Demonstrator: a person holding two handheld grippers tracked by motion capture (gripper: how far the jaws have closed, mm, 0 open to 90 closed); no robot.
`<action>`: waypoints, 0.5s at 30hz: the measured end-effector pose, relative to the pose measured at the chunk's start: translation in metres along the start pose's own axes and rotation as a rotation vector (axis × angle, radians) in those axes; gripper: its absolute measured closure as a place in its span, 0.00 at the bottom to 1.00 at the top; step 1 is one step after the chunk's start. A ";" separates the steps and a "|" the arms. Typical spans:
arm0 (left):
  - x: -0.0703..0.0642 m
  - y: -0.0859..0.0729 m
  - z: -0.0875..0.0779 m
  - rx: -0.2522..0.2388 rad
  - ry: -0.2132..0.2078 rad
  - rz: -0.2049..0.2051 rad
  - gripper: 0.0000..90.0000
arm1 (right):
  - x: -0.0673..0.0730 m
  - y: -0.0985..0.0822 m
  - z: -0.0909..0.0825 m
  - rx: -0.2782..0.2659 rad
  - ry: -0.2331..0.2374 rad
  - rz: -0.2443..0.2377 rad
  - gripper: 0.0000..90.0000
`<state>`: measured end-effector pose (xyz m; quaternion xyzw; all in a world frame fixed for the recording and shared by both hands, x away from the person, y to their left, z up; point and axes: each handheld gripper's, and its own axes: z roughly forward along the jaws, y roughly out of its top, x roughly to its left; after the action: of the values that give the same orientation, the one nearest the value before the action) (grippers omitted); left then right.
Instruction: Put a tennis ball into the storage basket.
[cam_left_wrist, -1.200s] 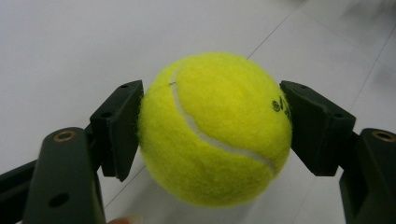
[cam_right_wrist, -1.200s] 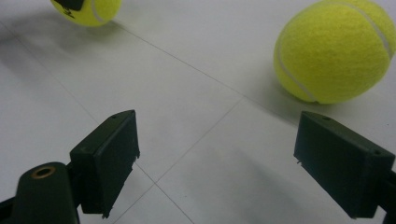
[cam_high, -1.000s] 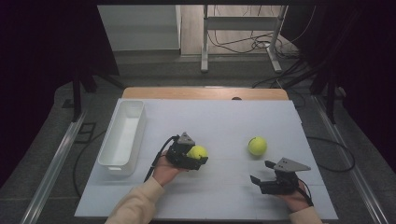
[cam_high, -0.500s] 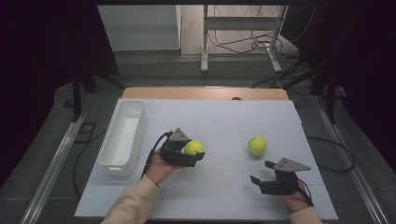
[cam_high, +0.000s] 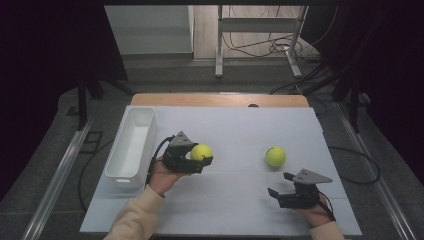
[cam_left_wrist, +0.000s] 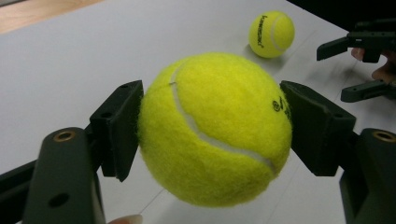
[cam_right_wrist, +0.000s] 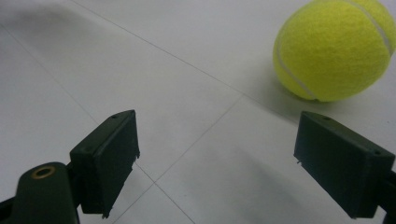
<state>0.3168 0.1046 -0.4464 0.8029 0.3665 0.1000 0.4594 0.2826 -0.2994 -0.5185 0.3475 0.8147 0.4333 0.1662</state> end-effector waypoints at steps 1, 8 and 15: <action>0.003 0.000 -0.004 -0.015 0.006 -0.010 0.29 | 0.000 0.000 0.000 0.000 0.000 0.000 0.16; 0.010 0.001 -0.015 -0.045 0.019 -0.026 0.29 | 0.000 0.000 0.000 -0.001 0.000 -0.001 0.16; 0.015 0.000 -0.021 -0.065 0.032 -0.039 0.29 | 0.000 0.000 0.000 0.000 -0.002 -0.002 0.16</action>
<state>0.3169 0.1284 -0.4368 0.7787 0.3857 0.1155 0.4811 0.2829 -0.2997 -0.5186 0.3470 0.8150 0.4330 0.1674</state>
